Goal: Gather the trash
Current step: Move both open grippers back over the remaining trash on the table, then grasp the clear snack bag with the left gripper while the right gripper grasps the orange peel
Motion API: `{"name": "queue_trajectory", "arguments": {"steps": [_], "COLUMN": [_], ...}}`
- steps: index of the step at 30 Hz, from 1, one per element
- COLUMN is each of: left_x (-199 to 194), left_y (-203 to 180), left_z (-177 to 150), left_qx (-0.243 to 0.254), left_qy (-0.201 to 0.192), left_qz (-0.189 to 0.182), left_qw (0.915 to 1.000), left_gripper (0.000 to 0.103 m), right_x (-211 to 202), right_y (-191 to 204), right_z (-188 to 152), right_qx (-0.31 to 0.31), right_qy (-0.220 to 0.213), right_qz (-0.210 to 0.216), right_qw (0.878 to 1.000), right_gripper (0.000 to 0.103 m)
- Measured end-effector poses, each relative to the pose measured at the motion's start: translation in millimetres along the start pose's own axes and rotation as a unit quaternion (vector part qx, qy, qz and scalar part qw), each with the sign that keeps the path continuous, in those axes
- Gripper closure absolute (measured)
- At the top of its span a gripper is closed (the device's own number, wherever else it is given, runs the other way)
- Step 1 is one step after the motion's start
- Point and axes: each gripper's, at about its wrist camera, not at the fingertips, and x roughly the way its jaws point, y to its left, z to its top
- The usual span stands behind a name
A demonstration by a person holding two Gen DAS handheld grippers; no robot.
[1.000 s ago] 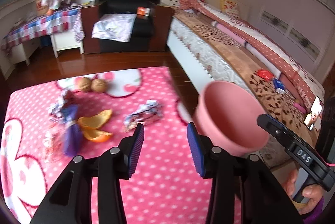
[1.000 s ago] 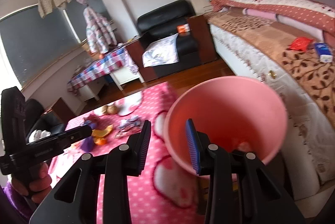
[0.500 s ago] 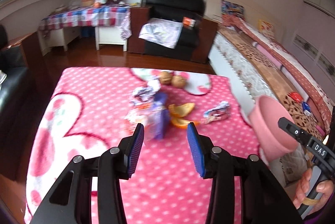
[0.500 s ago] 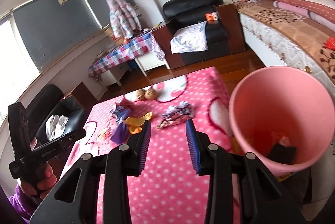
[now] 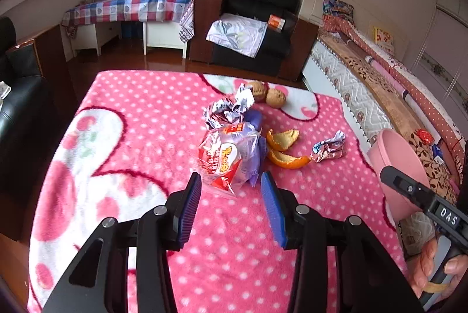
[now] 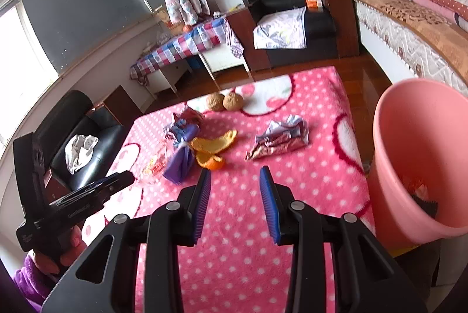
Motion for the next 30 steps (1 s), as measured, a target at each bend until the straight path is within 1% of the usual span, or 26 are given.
{"name": "queue_trajectory", "arguments": {"steps": [5, 8, 10, 12, 15, 21, 25, 27, 30], "left_x": [19, 31, 39, 41, 33, 14, 7, 6, 5], "left_y": [-4, -1, 2, 5, 7, 26, 36, 38, 41], "left_z": [5, 7, 7, 6, 4, 4, 1, -1, -4], "left_qx": [0.010, 0.013, 0.016, 0.014, 0.018, -0.008, -0.023, -0.027, -0.031], "left_qy": [0.001, 0.006, 0.013, 0.019, 0.003, -0.009, -0.005, -0.003, 0.000], "left_qz": [0.006, 0.012, 0.013, 0.005, 0.006, -0.002, -0.009, -0.012, -0.013], "left_qw": [0.9999, 0.9998, 0.9997, 0.9997, 0.9998, 0.9999, 0.9997, 0.9996, 0.9994], "left_gripper": [0.062, 0.076, 0.089, 0.091, 0.097, 0.097, 0.097, 0.097, 0.097], "right_x": [10, 19, 26, 33, 46, 73, 92, 101, 111], "right_y": [0, 3, 6, 10, 14, 20, 21, 22, 25], "right_z": [0, 1, 2, 3, 7, 12, 13, 14, 15], "right_qx": [0.000, -0.002, -0.005, -0.009, -0.009, -0.017, -0.022, -0.021, -0.021], "right_qy": [0.013, 0.023, 0.032, 0.038, 0.048, 0.068, 0.082, 0.089, 0.096], "right_qz": [0.000, 0.006, 0.010, 0.014, 0.019, 0.015, 0.005, 0.005, 0.009], "right_qw": [1.000, 1.000, 0.999, 0.999, 0.999, 0.997, 0.996, 0.996, 0.995], "right_gripper": [0.068, 0.068, 0.068, 0.068, 0.068, 0.068, 0.068, 0.062, 0.060]}}
